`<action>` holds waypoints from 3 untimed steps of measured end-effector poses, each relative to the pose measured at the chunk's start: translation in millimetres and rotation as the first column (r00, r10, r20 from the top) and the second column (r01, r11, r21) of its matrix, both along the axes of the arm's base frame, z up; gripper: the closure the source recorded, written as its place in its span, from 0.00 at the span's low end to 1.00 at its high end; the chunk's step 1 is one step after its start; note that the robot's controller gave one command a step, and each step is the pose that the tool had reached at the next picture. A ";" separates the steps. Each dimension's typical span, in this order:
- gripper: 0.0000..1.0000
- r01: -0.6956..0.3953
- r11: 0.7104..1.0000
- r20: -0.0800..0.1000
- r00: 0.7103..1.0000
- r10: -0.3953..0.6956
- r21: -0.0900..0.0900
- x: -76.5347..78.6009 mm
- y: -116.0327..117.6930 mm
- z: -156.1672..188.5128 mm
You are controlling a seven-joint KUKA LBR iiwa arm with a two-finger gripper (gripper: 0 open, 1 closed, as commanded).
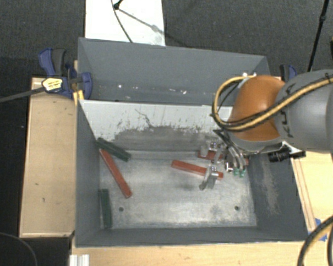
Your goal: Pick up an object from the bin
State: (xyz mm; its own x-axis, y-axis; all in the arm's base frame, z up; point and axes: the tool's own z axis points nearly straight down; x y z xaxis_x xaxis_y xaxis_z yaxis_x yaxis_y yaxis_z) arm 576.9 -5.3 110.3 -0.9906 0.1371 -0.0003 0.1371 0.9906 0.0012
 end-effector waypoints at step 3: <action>1.00 0.209 0.978 0.002 0.978 -0.209 0.000 16.2 45.1 -39.4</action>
Offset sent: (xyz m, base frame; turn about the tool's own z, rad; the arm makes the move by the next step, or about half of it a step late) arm 0.0000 0.0141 -0.0403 0.1140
